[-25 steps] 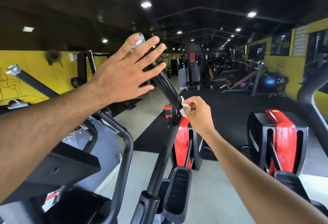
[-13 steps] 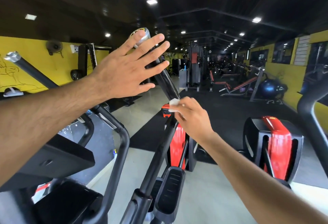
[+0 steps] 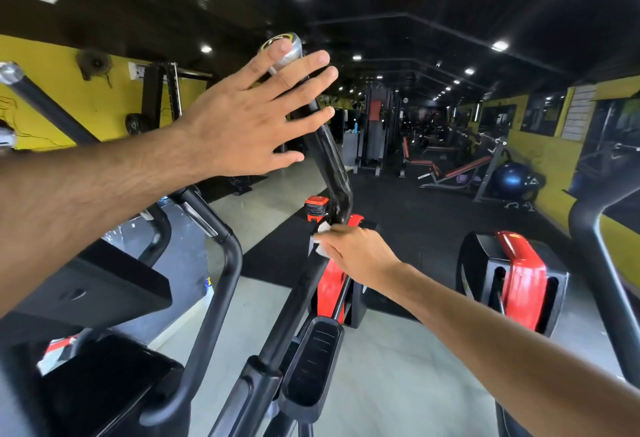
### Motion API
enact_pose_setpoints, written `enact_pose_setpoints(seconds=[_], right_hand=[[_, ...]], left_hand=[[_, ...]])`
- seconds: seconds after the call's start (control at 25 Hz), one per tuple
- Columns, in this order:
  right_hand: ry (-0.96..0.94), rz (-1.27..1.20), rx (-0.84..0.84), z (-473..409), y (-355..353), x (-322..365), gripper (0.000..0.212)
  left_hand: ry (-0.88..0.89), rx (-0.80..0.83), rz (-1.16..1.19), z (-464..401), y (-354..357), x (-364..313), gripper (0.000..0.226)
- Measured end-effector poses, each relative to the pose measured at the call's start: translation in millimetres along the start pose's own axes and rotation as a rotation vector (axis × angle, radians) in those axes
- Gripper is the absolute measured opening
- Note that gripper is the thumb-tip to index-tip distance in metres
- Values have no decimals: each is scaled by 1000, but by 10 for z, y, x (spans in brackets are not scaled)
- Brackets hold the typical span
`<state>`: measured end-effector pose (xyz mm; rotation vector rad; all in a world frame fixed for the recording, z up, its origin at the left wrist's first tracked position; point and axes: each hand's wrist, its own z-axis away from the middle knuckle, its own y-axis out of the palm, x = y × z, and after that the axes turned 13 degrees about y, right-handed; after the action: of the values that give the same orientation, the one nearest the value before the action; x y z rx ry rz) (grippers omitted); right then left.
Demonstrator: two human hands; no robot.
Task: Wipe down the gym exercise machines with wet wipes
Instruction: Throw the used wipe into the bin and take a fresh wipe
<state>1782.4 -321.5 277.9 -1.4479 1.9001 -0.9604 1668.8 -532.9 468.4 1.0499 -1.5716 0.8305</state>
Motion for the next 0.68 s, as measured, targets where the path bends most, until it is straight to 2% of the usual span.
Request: enact_pose_setpoints(seconds=[0.12, 0.24, 0.32, 0.44, 0.52, 0.6, 0.68], right_hand=[[-116, 63, -100, -10, -24, -197, 36], [0, 42, -231, -140, -104, -238, 32], [0, 58, -268, -133, -14, -151, 36], [-28, -16, -169, 73, 301, 8, 34], [-171, -13, -100, 305, 483, 89, 40], [-279, 29, -100, 351, 470, 45, 48], [-196, 69, -146, 180, 308, -79, 54]], left_hand=[[-6, -7, -18, -3, 8, -15, 75], [-13, -14, -23, 9, -17, 3, 75], [-13, 1, -32, -2, -37, -5, 75], [-1, 25, -35, -6, -46, -10, 76], [-3, 26, -49, 4, -39, -8, 76], [-15, 26, -53, 6, -24, -34, 75], [-33, 26, -26, -12, -19, -53, 74]])
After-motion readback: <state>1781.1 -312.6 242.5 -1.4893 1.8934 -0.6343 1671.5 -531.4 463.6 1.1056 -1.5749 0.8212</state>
